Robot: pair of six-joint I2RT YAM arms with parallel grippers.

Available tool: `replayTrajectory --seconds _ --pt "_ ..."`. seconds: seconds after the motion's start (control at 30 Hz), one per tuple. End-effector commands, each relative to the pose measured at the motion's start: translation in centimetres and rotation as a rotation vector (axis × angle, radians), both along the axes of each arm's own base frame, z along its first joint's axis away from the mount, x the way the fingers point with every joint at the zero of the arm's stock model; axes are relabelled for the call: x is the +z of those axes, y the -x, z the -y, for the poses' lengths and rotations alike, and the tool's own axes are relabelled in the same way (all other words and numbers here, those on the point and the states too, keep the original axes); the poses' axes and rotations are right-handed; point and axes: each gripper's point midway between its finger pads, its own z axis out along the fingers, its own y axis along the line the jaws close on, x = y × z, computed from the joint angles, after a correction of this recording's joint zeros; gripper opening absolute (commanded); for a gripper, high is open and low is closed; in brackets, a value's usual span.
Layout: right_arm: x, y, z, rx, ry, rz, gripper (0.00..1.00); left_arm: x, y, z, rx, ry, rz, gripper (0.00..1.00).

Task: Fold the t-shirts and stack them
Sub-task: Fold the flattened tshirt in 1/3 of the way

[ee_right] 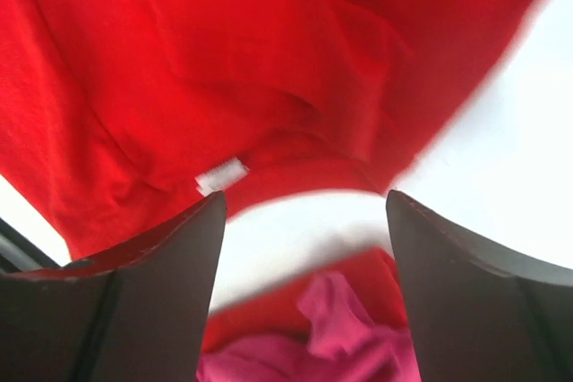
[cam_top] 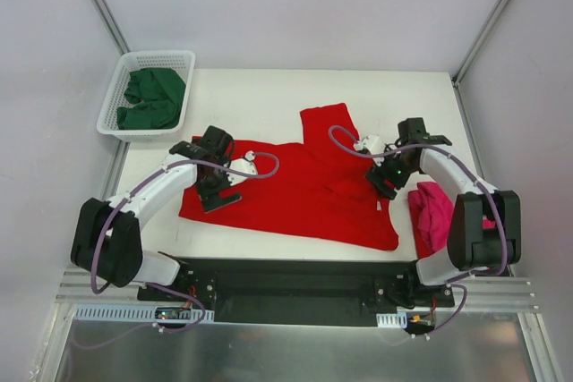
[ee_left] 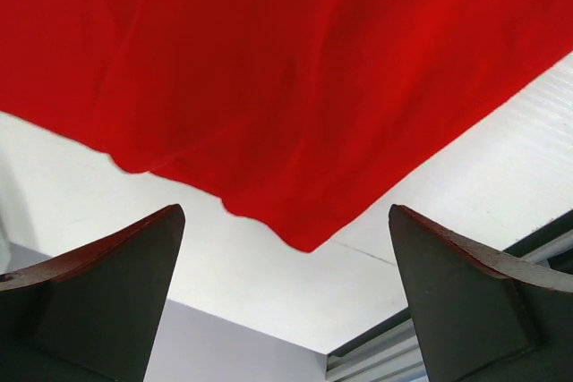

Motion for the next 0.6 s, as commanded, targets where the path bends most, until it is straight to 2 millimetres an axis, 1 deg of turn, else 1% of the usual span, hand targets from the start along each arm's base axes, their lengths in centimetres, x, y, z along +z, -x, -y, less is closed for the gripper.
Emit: replayTrajectory --seconds 0.0,0.07,0.1,0.13,0.17,0.2,0.27,0.33,0.43,0.57 --pt "-0.1 0.3 -2.7 0.031 -0.067 -0.026 0.73 -3.1 -0.8 0.2 -0.008 -0.029 -0.007 0.99" --pt "0.0 0.5 -3.0 0.048 -0.058 -0.013 0.75 -3.9 -1.2 0.0 0.0 -0.045 -0.009 0.99" --pt "-0.1 0.7 -3.1 0.053 -0.056 -0.015 0.78 -4.8 -1.6 -0.1 0.009 -0.053 -0.012 0.99" --pt "-0.1 0.9 -3.2 0.058 -0.056 -0.013 0.85 -5.2 -1.9 -0.4 0.02 -0.065 -0.01 0.99" --pt "0.0 1.0 -3.1 0.059 -0.054 -0.01 0.98 -5.6 -2.2 -0.9 0.043 -0.072 -0.011 0.99" --pt "0.1 1.3 -3.0 0.061 -0.053 -0.008 0.96 -6.6 -2.0 -1.3 0.053 -0.087 -0.037 0.99" --pt "0.2 1.7 -2.9 0.073 -0.047 -0.005 0.96 -7.2 -2.2 -2.1 0.084 -0.098 -0.043 0.99" --pt "0.2 2.1 -2.6 0.076 -0.037 -0.001 0.96 -8.0 -1.9 -2.5 0.1 -0.105 -0.061 0.99" --pt "0.2 2.6 -2.4 0.086 -0.027 -0.004 0.96 -8.3 -1.3 -3.0 0.126 -0.118 -0.065 0.99" --pt "0.4 2.7 -2.4 0.091 -0.028 -0.01 0.96 -7.9 -0.5 -3.8 0.153 -0.14 -0.049 0.99"
